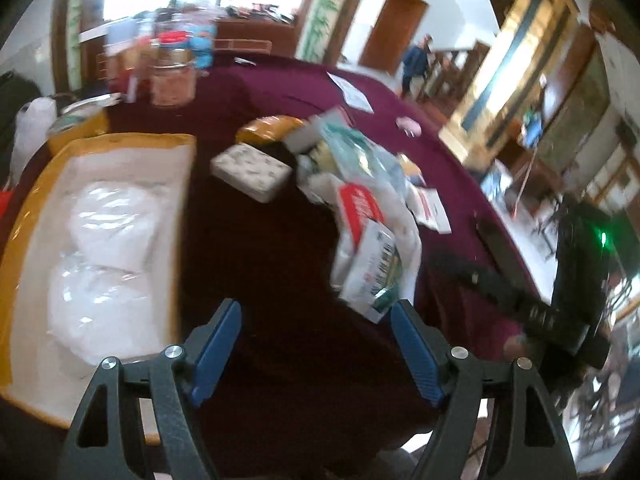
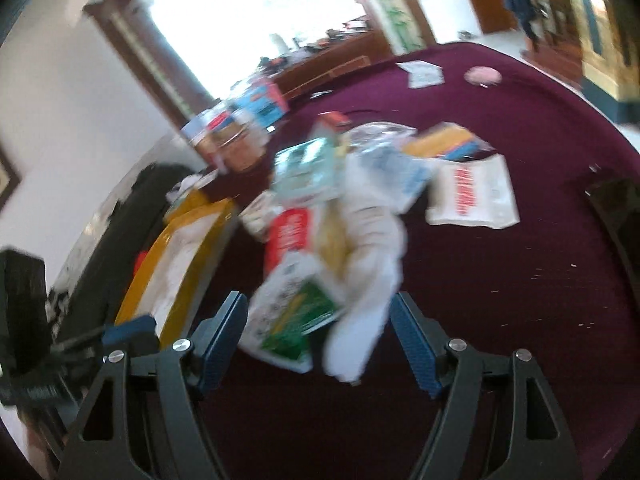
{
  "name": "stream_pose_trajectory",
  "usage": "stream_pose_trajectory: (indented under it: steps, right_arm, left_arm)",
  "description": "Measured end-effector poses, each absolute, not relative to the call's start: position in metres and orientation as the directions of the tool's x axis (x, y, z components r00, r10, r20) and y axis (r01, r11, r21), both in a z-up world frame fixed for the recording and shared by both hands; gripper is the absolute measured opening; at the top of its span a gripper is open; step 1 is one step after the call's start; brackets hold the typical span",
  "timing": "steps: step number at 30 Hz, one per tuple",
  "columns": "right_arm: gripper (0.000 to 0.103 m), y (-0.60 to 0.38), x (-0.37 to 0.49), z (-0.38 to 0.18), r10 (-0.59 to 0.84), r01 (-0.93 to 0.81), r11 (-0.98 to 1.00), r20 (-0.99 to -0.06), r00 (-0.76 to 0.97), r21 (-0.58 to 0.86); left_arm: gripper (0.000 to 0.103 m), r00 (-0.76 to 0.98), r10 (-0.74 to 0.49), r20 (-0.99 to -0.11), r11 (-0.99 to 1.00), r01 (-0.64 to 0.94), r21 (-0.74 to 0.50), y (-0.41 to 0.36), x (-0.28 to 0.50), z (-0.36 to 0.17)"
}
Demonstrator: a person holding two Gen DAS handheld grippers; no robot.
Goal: Organize soft objects
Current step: 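Grasp the white towel in the pile with the right tool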
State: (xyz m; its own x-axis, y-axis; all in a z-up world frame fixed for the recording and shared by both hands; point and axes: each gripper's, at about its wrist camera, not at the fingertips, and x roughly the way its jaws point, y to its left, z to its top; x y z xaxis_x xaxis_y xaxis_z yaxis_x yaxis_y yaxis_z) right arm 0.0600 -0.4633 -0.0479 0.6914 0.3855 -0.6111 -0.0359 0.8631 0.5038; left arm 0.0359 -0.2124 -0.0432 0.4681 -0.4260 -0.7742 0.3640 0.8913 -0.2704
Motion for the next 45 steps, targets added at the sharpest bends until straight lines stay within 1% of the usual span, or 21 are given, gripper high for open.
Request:
stream_pose_trajectory:
  steps: [4,8,10,11,12,15,17,19,21,22,24,26,27,31,32,33,35,40,41,42,45]
  right_arm:
    - [0.067,-0.481,0.067,-0.061,0.381,-0.001,0.856,-0.629,0.678,0.516]
    - [0.063,-0.497,0.071,-0.072,0.399,0.05,0.821,-0.634,0.663,0.569]
    - [0.058,-0.501,0.073,-0.075,0.413,0.061,0.806,-0.634,0.654,0.589]
    - [0.058,-0.502,0.071,-0.075,0.419,0.055,0.805,-0.633,0.651,0.59]
    - [0.058,-0.502,0.072,-0.075,0.422,0.049,0.807,-0.632,0.65,0.589]
    - [0.057,-0.502,0.075,-0.073,0.43,0.037,0.806,-0.627,0.65,0.591]
    - [0.057,-0.5,0.081,-0.071,0.441,0.028,0.801,-0.621,0.648,0.598]
    - [0.057,-0.497,0.09,-0.068,0.45,0.015,0.801,-0.618,0.644,0.598]
    - [0.057,-0.494,0.102,-0.067,0.436,0.022,0.811,-0.628,0.644,0.585]
    - [0.057,-0.493,0.109,-0.067,0.428,0.029,0.816,-0.638,0.64,0.577]
    - [0.056,-0.49,0.12,-0.068,0.428,0.034,0.817,-0.645,0.633,0.576]
    - [0.048,-0.488,0.131,-0.071,0.401,0.07,0.828,-0.675,0.62,0.557]
    - [0.042,-0.487,0.136,-0.074,0.394,0.082,0.832,-0.689,0.608,0.548]
    - [0.036,-0.479,0.145,-0.081,0.389,0.082,0.844,-0.711,0.586,0.53]
    - [0.036,-0.478,0.143,-0.08,0.384,0.086,0.846,-0.713,0.586,0.527]
    - [0.034,-0.478,0.139,-0.078,0.384,0.083,0.848,-0.714,0.586,0.524]
    - [0.034,-0.478,0.129,-0.075,0.376,0.084,0.85,-0.711,0.595,0.52]
    - [0.033,-0.487,0.106,-0.076,0.36,0.109,0.846,-0.71,0.605,0.522]
    - [0.033,-0.488,0.106,-0.079,0.37,0.107,0.842,-0.709,0.6,0.529]
    - [0.033,-0.489,0.107,-0.08,0.378,0.104,0.837,-0.705,0.6,0.537]
    - [0.033,-0.489,0.109,-0.081,0.379,0.096,0.838,-0.698,0.607,0.538]
  left_arm:
    - [0.081,0.43,-0.414,-0.802,0.873,0.436,-0.217,-0.25,0.042,-0.052]
    - [0.08,0.404,-0.388,-0.829,0.873,0.45,-0.189,-0.274,0.056,-0.063]
    - [0.08,0.391,-0.372,-0.842,0.871,0.46,-0.172,-0.285,0.061,-0.07]
    - [0.074,0.393,-0.354,-0.849,0.875,0.459,-0.152,-0.288,0.062,-0.073]
    - [0.061,0.394,-0.342,-0.853,0.876,0.462,-0.138,-0.291,0.063,-0.076]
    - [0.045,0.378,-0.36,-0.853,0.869,0.468,-0.16,-0.288,0.059,-0.079]
    - [0.04,0.377,-0.382,-0.843,0.865,0.467,-0.183,-0.283,0.055,-0.076]
    - [0.04,0.378,-0.41,-0.83,0.857,0.471,-0.209,-0.272,0.05,-0.072]
    - [0.023,0.369,-0.415,-0.832,0.86,0.458,-0.227,-0.265,0.047,-0.074]
    - [0.023,0.357,-0.429,-0.83,0.857,0.451,-0.249,-0.261,0.047,-0.074]
    - [0.014,0.347,-0.464,-0.815,0.85,0.434,-0.299,-0.251,0.045,-0.072]
    - [0.013,0.325,-0.495,-0.806,0.838,0.426,-0.343,-0.246,0.045,-0.073]
    - [0.013,0.317,-0.505,-0.803,0.834,0.419,-0.359,-0.244,0.046,-0.074]
    - [0.015,0.319,-0.514,-0.796,0.833,0.408,-0.375,-0.242,0.046,-0.073]
    - [0.024,0.316,-0.51,-0.8,0.833,0.412,-0.368,-0.244,0.046,-0.073]
    - [0.039,0.317,-0.508,-0.801,0.832,0.42,-0.362,-0.246,0.045,-0.073]
    - [0.049,0.333,-0.508,-0.795,0.83,0.437,-0.347,-0.251,0.047,-0.07]
    - [0.048,0.336,-0.502,-0.797,0.821,0.476,-0.316,-0.27,0.053,-0.07]
    - [0.041,0.335,-0.489,-0.805,0.824,0.481,-0.301,-0.274,0.054,-0.071]
    - [0.024,0.334,-0.487,-0.807,0.823,0.486,-0.296,-0.277,0.054,-0.072]
    - [0.023,0.316,-0.507,-0.802,0.803,0.513,-0.305,-0.28,0.045,-0.07]
